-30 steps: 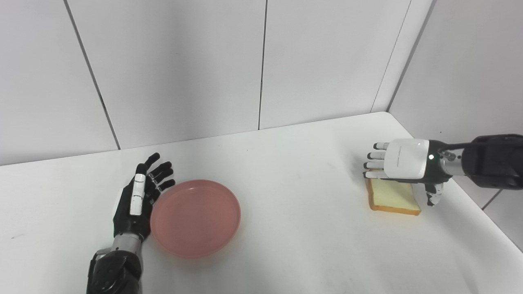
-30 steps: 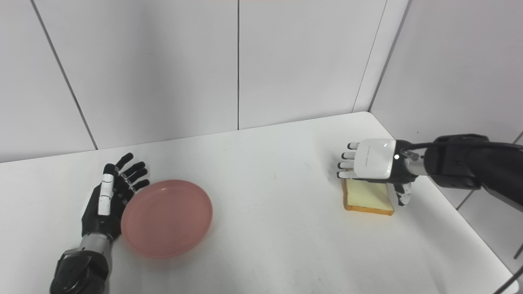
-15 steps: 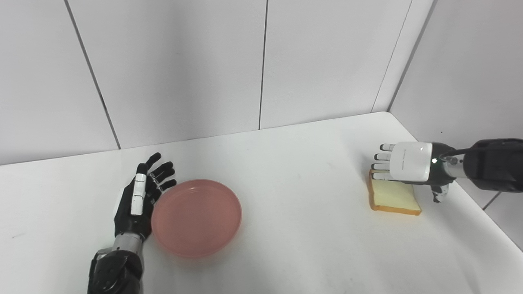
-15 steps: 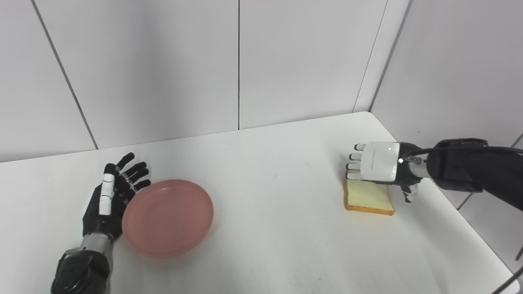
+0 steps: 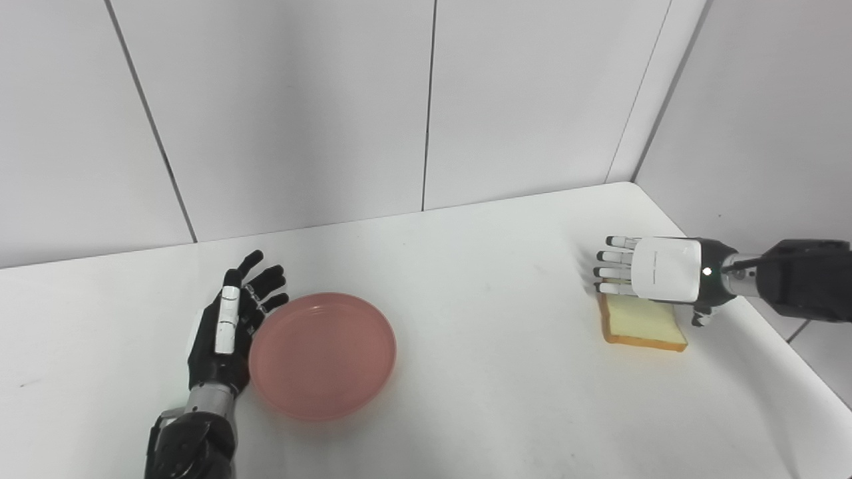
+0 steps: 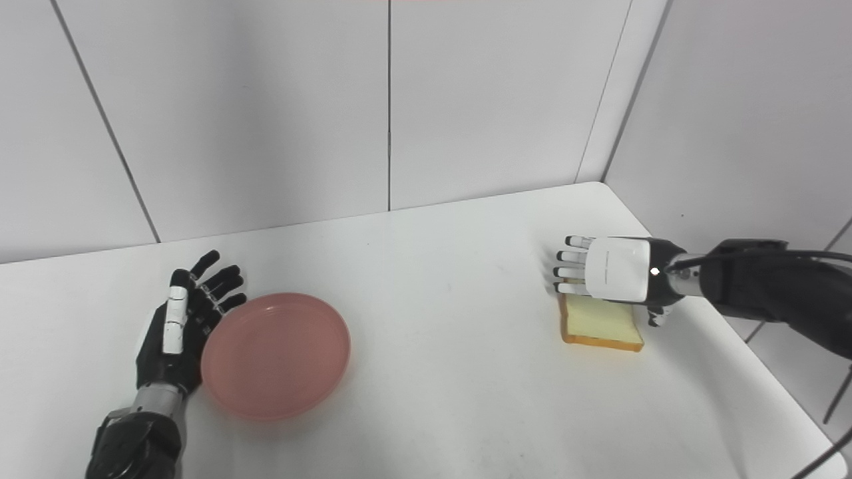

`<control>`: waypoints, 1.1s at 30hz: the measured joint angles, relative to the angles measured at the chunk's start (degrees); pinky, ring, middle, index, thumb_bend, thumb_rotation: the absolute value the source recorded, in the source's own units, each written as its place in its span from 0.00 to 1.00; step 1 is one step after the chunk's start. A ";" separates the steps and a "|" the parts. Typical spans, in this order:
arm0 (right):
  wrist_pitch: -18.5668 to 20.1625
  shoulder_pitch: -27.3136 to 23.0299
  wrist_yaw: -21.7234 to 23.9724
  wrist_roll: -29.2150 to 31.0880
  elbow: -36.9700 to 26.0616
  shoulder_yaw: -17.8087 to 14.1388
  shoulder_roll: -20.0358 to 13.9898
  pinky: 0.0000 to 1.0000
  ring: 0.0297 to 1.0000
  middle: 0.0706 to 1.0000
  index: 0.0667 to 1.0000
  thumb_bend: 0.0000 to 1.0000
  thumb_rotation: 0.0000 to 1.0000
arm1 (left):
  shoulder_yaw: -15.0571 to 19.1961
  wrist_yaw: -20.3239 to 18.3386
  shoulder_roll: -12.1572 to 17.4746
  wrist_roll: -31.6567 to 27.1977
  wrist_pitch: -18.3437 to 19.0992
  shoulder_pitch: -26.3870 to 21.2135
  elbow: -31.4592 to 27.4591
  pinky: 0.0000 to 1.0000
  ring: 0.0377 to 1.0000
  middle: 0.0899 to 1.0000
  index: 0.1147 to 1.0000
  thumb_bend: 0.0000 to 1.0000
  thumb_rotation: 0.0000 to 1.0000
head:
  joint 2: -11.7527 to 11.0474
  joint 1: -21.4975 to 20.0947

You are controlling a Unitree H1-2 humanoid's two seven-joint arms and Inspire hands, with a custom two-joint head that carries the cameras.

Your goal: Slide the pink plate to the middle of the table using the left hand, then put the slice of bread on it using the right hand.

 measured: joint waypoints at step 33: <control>-0.01 -6.99 -23.27 4.74 20.35 11.72 5.70 0.78 0.82 0.85 0.87 0.90 0.17 | -0.21 0.03 0.21 -0.18 3.30 2.14 -4.34 0.76 0.80 0.76 0.82 0.83 0.84 | 1.58 1.58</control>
